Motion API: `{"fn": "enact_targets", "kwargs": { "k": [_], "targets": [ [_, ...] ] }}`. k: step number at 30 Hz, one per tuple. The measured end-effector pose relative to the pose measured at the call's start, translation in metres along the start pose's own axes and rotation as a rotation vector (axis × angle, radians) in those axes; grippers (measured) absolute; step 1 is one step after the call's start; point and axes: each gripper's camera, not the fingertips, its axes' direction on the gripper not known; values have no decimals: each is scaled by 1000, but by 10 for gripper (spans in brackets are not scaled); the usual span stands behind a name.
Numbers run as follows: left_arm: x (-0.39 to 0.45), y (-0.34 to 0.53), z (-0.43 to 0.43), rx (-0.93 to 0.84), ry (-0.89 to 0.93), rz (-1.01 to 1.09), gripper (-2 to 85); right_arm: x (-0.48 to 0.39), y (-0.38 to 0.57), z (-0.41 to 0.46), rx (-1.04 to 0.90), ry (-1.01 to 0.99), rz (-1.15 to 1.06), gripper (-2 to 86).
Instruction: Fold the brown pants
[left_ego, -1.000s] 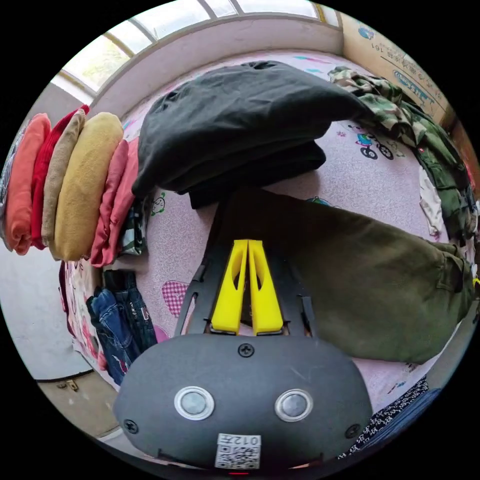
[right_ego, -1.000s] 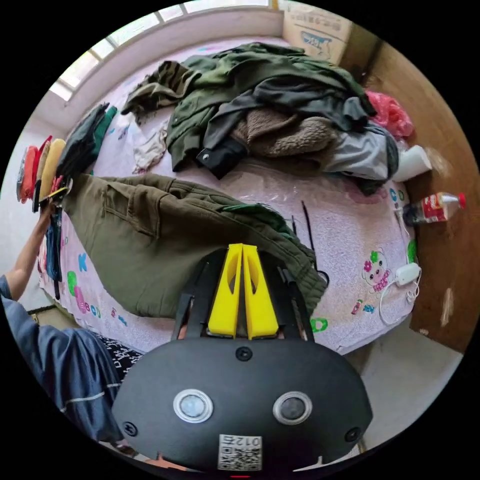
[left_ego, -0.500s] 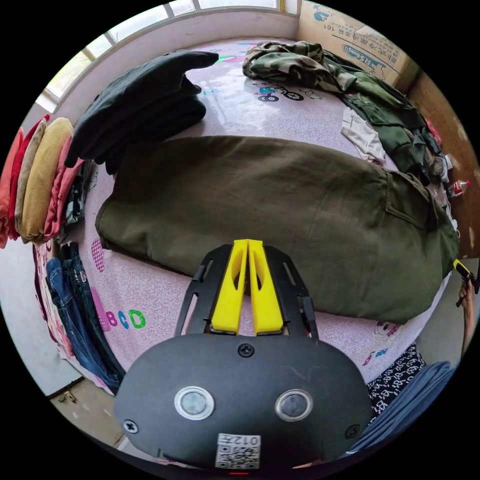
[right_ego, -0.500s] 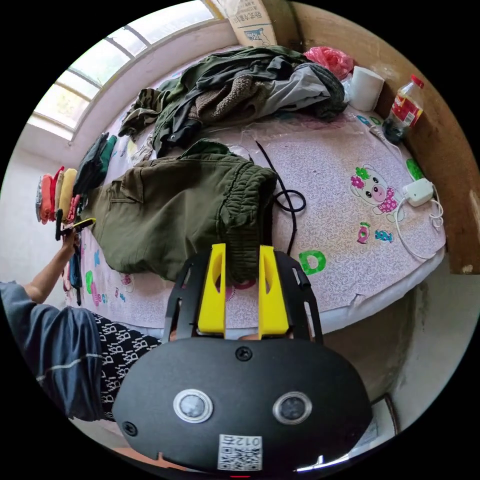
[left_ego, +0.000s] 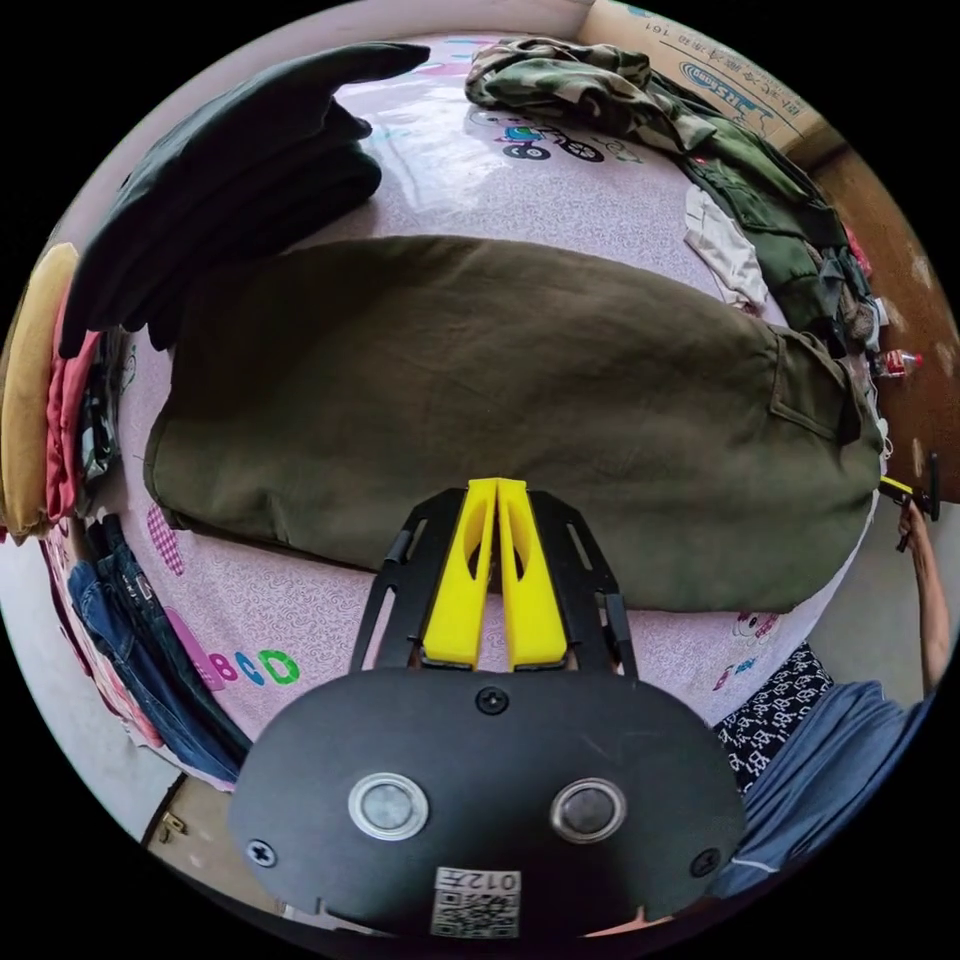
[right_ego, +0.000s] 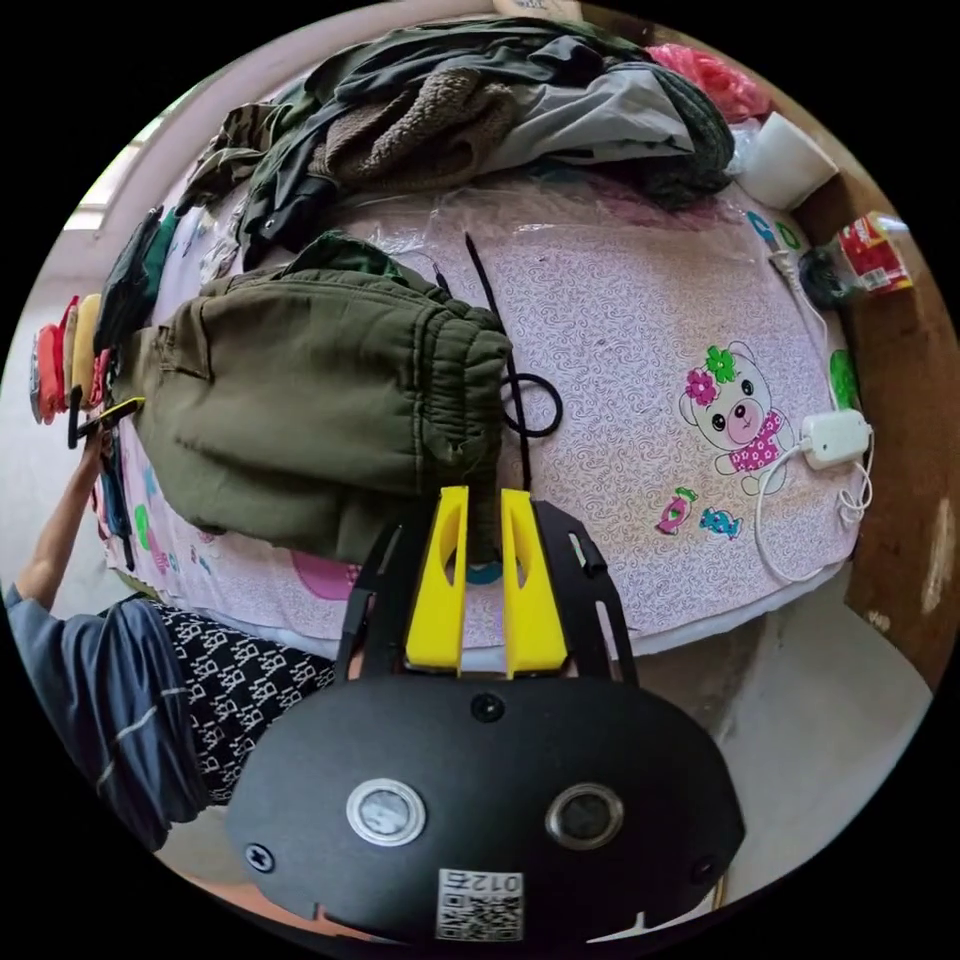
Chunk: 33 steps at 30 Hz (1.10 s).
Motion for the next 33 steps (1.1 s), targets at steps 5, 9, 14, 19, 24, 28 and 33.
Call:
{"fn": "enact_targets", "kwargs": {
  "k": [5, 9, 14, 19, 24, 28, 33],
  "targets": [
    [-10, 28, -43, 107, -50, -26, -1, 16, 50, -61, 283, -24, 210, 21],
    [-4, 55, -80, 233, -28, 14, -1, -75, 49, -72, 379, -91, -44, 6],
    [-3, 44, -80, 157, -63, 59, -1, -244, -17, 19, 162, -13, -407, 0],
    [-45, 56, -92, 130, 75, -45, 0, -287, -76, 96, -60, 91, -395, -1],
    [-120, 134, -158, 338, 80, -223, 4, -401, -83, 43, 175, 202, -789, -1],
    [-240, 205, -186, 457, 203, -649, 21, -539, -152, 53, 215, 68, -1041, -1],
    [-306, 215, -217, 436, 283, -645, 136, -669, -200, 96, 171, -103, -1185, -1]
  ]
}}
